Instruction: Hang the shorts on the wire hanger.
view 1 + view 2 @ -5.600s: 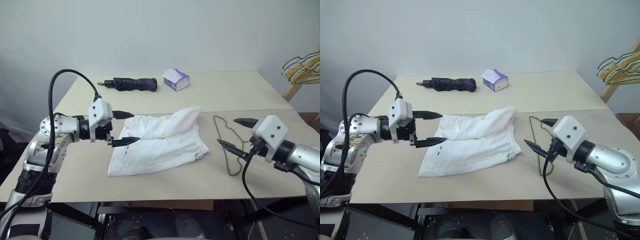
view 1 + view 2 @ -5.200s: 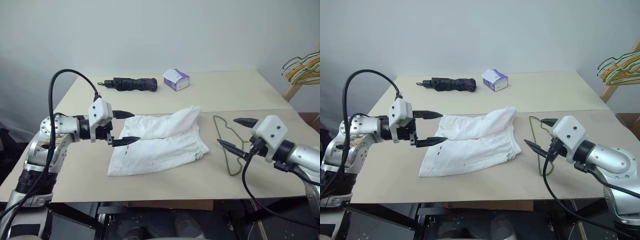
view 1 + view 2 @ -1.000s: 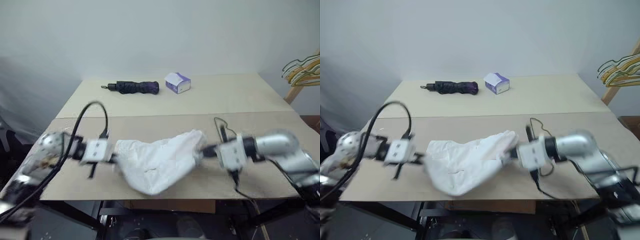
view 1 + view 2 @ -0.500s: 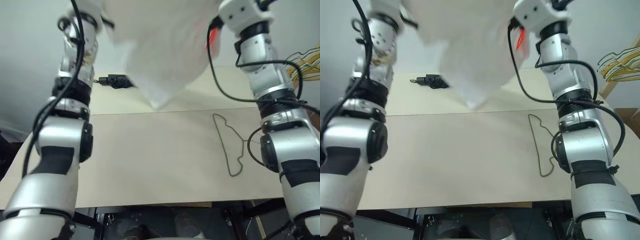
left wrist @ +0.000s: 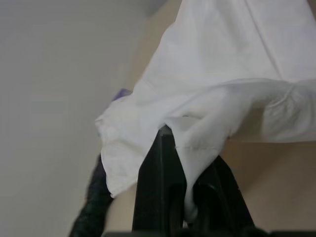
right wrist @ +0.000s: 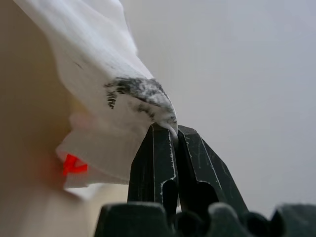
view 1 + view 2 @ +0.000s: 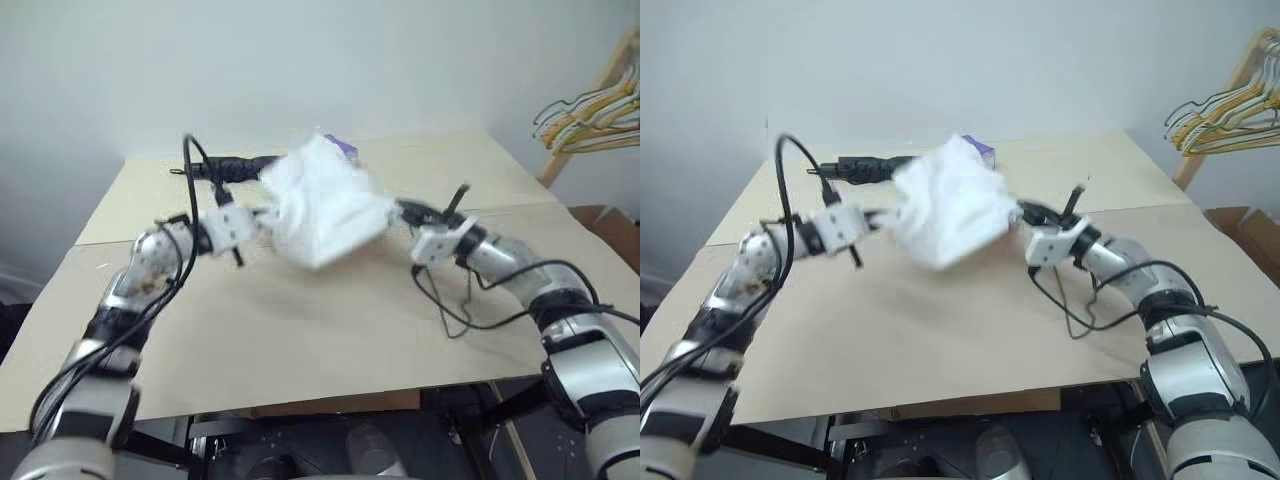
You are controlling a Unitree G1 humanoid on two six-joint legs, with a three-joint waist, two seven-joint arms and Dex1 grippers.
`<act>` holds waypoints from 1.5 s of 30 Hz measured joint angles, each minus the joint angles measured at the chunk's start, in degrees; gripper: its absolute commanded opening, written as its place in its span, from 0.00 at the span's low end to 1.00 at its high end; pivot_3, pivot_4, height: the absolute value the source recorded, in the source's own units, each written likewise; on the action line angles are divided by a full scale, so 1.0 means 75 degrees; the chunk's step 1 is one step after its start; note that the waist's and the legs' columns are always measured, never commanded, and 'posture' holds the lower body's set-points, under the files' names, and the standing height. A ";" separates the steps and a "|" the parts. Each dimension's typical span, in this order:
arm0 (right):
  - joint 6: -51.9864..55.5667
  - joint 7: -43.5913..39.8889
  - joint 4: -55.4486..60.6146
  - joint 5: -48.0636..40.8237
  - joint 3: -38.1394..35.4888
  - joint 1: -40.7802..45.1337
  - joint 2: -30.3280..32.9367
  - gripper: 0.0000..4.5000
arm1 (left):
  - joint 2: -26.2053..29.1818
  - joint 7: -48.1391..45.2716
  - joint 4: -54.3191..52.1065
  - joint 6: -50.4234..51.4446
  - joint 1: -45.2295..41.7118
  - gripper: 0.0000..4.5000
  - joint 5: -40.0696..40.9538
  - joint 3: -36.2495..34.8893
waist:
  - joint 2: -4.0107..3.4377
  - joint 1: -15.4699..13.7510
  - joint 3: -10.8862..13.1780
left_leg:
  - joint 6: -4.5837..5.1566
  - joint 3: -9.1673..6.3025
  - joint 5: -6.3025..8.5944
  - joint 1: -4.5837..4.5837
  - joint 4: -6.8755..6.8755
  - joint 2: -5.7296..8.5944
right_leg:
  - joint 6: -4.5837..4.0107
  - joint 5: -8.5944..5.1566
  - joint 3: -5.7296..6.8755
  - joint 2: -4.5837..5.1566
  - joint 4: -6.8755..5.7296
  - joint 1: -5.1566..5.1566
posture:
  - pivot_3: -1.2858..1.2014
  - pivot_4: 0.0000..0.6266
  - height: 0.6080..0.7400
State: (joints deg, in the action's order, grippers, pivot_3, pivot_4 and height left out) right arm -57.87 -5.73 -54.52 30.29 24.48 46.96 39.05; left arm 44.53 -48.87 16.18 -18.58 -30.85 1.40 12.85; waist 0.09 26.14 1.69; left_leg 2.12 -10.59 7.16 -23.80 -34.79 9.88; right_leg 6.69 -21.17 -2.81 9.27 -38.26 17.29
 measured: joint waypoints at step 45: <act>0.3059 -0.4546 0.8123 -0.3113 -0.1773 -0.7206 0.3740 0.87 | 0.2391 -0.3437 -0.4315 0.1724 0.4635 0.78 0.2211 -0.1582 | -0.0009 -0.0859 0.0017 | -0.0105 0.0031 0.0076 0.0119 0.0044 -0.0152 | -0.0052 -0.0057 0.0007 -0.0072 0.0034 -0.0111 | 0.38 0.00 1.00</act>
State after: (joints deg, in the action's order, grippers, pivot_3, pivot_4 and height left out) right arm -34.92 -39.82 6.40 6.95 11.19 -7.09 67.11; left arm 62.47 -74.64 -16.18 -5.65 3.91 17.98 0.98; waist 0.03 19.70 1.81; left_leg 1.33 -10.36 7.73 -22.91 -34.46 8.74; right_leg 6.30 -21.60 -2.76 8.73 -38.00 16.46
